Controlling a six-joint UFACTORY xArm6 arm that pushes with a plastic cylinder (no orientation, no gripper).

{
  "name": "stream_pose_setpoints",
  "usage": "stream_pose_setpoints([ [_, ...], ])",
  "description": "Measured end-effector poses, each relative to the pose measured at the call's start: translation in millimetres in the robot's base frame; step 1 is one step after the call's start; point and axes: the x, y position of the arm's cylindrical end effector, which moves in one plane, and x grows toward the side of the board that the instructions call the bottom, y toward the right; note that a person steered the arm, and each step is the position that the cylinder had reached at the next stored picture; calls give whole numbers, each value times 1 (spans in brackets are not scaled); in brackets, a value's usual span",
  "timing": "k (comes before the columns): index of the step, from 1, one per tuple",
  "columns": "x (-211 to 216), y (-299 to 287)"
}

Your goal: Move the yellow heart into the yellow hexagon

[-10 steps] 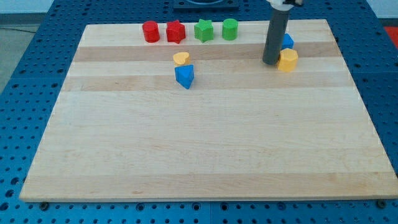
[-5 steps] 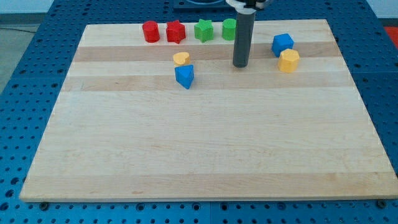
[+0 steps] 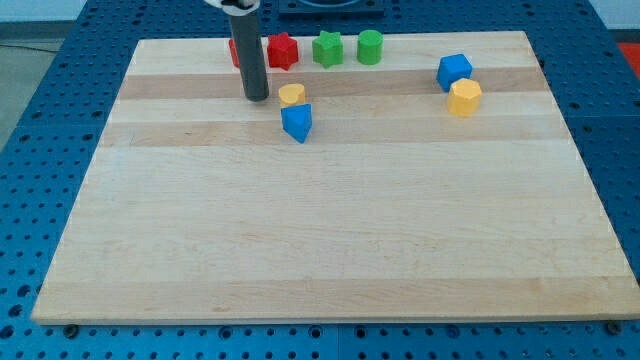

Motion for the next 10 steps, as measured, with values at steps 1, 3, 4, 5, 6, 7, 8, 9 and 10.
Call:
stream_pose_setpoints([
  [1,13,16],
  [3,30,101],
  [4,41,137],
  [5,54,167],
  [6,61,194],
  [7,62,207],
  [8,46,171],
  [9,18,188],
  [10,20,228],
])
